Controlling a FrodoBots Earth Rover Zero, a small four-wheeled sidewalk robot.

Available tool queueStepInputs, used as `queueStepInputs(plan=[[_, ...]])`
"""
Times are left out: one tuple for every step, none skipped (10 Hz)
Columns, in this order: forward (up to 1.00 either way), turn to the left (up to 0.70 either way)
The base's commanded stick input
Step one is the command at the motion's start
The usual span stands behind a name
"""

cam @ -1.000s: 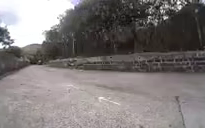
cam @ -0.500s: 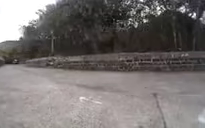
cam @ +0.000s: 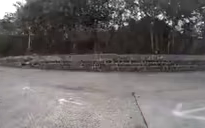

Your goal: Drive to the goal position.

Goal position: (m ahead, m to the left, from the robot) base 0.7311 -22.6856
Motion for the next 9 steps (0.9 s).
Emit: queueStepInputs(plan=[[0.00, -0.45], [0.00, -0.45], [0.00, -0.45], [0.00, -0.45], [0.00, -0.45], [0.00, -0.45], [0.00, -0.45], [0.00, -0.45], [0.00, -0.45]])
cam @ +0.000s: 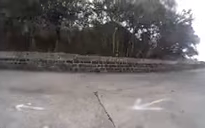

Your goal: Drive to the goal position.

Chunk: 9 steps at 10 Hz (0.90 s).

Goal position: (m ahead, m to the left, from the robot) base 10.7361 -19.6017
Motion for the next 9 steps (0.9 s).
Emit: queueStepInputs(plan=[[0.00, -0.45], [0.00, -0.45], [0.00, -0.45], [0.00, -0.45], [0.00, -0.45], [0.00, -0.45], [0.00, -0.45], [0.00, -0.45], [0.00, -0.45]])
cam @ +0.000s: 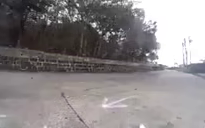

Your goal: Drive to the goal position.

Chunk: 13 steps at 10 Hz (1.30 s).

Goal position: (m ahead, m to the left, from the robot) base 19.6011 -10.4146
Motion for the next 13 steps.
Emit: queueStepInputs(plan=[[0.00, -0.45], [0.00, -0.45], [0.00, -0.45], [0.00, -0.45], [0.00, -0.45], [0.00, -0.45], [0.00, -0.45], [0.00, -0.29], [0.00, -0.06], [0.00, 0.00], [0.00, 0.00], [0.00, 0.00], [0.00, 0.00]])
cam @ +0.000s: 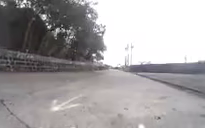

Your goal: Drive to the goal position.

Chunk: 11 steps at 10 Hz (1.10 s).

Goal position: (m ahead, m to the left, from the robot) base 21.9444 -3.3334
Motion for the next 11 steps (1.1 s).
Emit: queueStepInputs(plan=[[0.00, 0.00], [0.00, 0.00], [0.00, 0.00], [0.00, 0.00], [0.00, 0.00], [0.16, 0.00], [0.53, 0.00], [0.70, 0.00], [0.70, 0.00], [0.70, 0.00], [0.70, 0.00]])
